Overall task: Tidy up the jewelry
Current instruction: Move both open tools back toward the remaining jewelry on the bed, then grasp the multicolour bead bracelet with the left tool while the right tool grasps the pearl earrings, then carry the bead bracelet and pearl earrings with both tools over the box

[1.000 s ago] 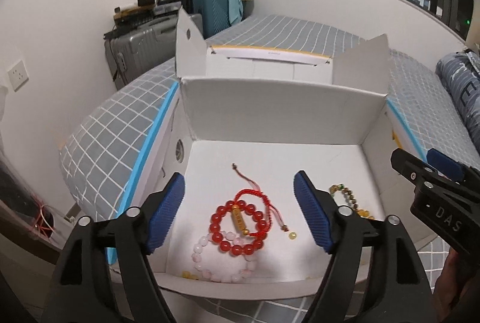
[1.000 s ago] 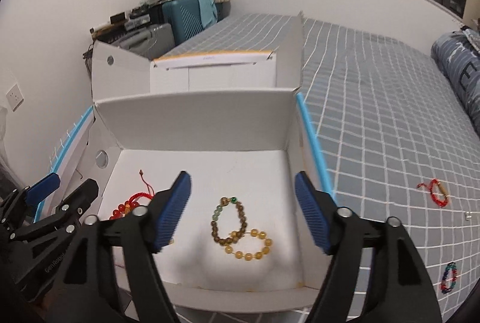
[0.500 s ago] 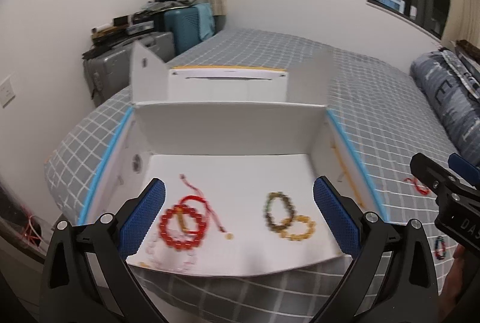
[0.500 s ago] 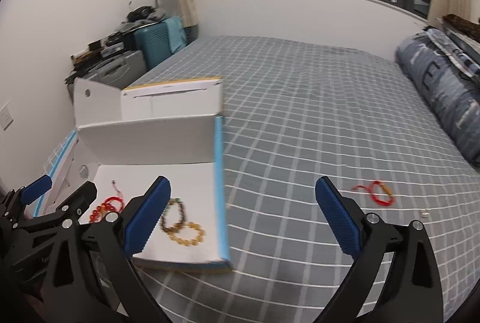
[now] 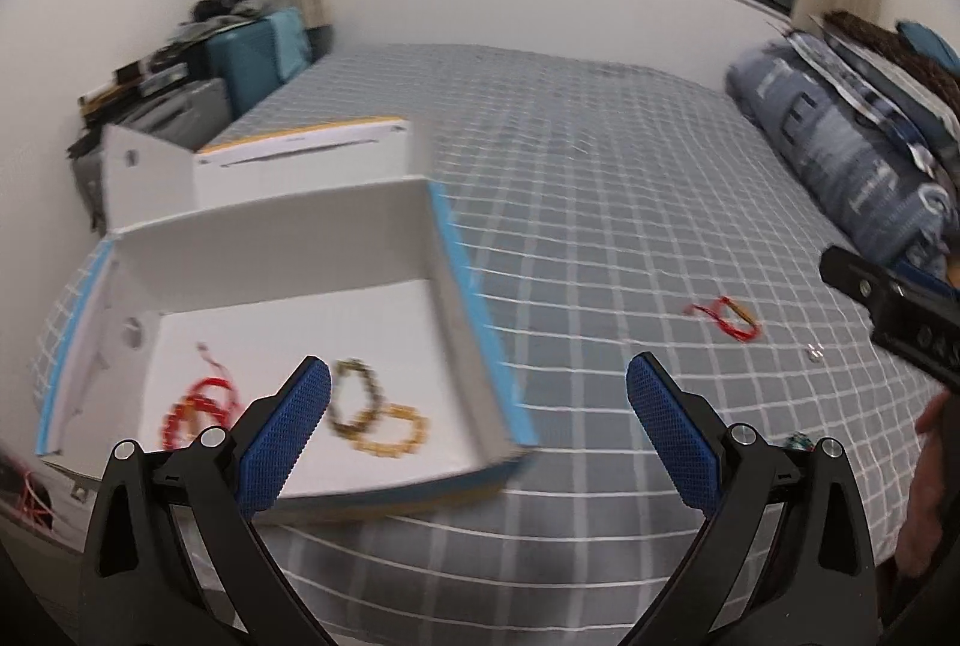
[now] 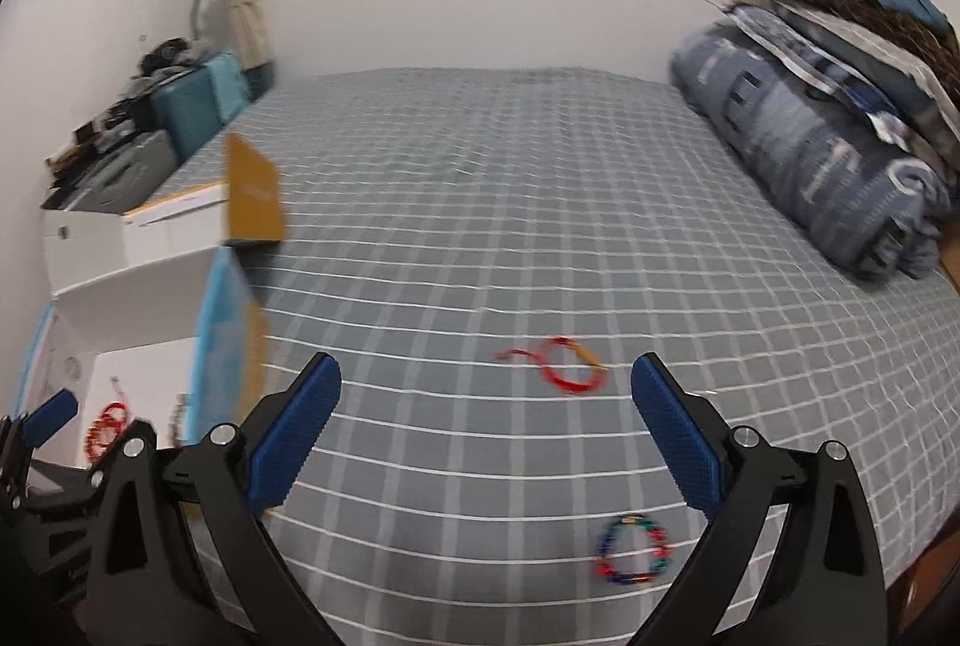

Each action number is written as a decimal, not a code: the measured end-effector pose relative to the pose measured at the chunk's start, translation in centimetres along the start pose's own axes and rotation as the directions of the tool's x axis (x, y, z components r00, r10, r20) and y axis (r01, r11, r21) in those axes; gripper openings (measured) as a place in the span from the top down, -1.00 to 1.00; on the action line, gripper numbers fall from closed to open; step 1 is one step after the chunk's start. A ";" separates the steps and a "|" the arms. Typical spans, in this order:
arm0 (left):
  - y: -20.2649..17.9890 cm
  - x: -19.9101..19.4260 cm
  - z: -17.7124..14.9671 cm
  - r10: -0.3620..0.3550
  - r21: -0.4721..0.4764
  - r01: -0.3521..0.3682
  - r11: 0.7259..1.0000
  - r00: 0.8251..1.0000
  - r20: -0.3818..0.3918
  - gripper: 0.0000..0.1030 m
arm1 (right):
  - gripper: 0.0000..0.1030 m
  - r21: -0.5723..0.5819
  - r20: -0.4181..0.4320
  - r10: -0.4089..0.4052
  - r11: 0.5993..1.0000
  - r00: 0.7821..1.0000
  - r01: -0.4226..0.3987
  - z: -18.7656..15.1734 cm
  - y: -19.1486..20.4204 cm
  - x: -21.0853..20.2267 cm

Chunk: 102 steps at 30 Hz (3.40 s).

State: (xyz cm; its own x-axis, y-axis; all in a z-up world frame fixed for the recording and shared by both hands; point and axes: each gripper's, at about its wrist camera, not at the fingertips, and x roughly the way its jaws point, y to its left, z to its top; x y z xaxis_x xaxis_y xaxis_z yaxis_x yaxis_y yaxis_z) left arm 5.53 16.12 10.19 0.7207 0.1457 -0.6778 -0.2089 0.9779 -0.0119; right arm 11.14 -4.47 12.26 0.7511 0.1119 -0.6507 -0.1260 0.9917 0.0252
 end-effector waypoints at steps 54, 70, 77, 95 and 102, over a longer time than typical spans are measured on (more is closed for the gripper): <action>-25.1 12.2 -11.0 -0.191 0.181 0.268 0.946 0.915 -0.355 0.40 | 0.51 0.067 -0.375 0.008 0.998 0.927 0.018 -6.5 -19.6 20.6; -24.7 10.6 -9.8 -0.232 0.175 0.303 0.937 0.913 -0.336 0.83 | 0.80 0.073 -0.367 0.011 0.997 0.930 0.017 -6.2 -19.2 19.9; -24.3 9.3 -9.1 -0.249 0.169 0.313 0.935 0.914 -0.319 0.83 | 0.79 0.083 -0.364 0.010 0.996 0.931 0.022 -6.1 -19.5 19.4; -22.3 7.5 -6.2 -0.251 0.168 0.296 0.940 0.937 -0.243 0.83 | 0.79 0.095 -0.300 -0.009 0.995 0.954 0.039 -5.4 -18.6 16.0; -20.4 7.0 -4.2 -0.234 0.162 0.267 0.950 0.952 -0.197 0.82 | 0.79 0.095 -0.274 -0.019 0.994 0.962 0.047 -4.9 -17.8 14.6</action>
State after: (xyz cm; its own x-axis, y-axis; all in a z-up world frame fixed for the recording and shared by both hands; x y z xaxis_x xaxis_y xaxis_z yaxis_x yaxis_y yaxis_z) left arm 12.06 -3.48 2.60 0.6050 -0.1196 -0.7872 0.1008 0.9922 -0.0733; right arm 21.14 -20.81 -1.40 0.5471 0.0710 -0.8340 -0.0281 0.9974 0.0665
